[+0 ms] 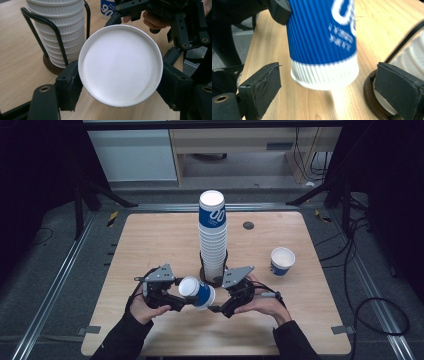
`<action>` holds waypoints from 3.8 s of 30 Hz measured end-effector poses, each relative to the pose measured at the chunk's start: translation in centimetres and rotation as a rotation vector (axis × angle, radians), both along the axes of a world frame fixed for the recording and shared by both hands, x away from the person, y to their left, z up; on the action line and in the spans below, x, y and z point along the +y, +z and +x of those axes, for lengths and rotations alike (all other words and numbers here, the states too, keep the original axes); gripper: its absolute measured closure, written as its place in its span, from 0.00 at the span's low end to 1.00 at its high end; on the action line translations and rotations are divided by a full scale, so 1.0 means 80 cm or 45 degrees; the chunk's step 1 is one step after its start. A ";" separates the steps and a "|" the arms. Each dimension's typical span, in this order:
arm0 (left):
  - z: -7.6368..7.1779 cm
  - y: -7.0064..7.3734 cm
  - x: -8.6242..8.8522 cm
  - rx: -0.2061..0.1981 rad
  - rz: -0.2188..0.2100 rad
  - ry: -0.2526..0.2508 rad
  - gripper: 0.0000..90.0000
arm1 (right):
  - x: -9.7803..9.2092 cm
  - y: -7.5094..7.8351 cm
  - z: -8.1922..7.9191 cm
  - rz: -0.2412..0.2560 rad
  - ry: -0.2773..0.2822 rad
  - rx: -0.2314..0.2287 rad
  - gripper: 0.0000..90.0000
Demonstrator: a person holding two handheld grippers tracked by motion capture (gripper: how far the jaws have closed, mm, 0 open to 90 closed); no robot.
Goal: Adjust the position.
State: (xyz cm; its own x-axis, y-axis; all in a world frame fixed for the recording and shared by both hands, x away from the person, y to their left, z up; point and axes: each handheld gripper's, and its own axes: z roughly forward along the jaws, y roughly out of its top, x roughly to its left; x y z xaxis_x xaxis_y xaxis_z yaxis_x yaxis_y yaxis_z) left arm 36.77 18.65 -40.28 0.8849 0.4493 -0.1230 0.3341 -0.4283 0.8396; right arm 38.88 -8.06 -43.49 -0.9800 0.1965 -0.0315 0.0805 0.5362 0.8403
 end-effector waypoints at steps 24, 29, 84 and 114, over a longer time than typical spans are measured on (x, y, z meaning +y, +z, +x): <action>-0.013 0.006 -0.010 -0.042 -0.185 -0.086 0.30 | 0.000 -0.013 0.004 0.240 0.084 0.150 0.07; -0.014 0.005 -0.013 -0.034 -0.181 -0.108 0.30 | 0.005 -0.015 0.004 0.260 0.109 0.159 0.10; -0.003 -0.037 -0.037 0.132 0.271 -0.264 0.29 | 0.020 -0.032 -0.011 -0.204 0.158 -0.025 0.17; 0.004 -0.010 0.004 0.035 -0.053 -0.154 0.30 | -0.041 0.002 0.007 0.202 0.011 0.083 0.06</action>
State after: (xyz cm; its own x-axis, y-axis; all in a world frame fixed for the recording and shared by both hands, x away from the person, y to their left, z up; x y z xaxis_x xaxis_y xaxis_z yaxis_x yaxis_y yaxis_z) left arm 37.09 19.01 -41.12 0.9284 0.3335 -0.1641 0.3051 -0.4317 0.8489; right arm 39.47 -11.37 -43.30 -0.9806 0.1858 0.0629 0.1337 0.3984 0.9074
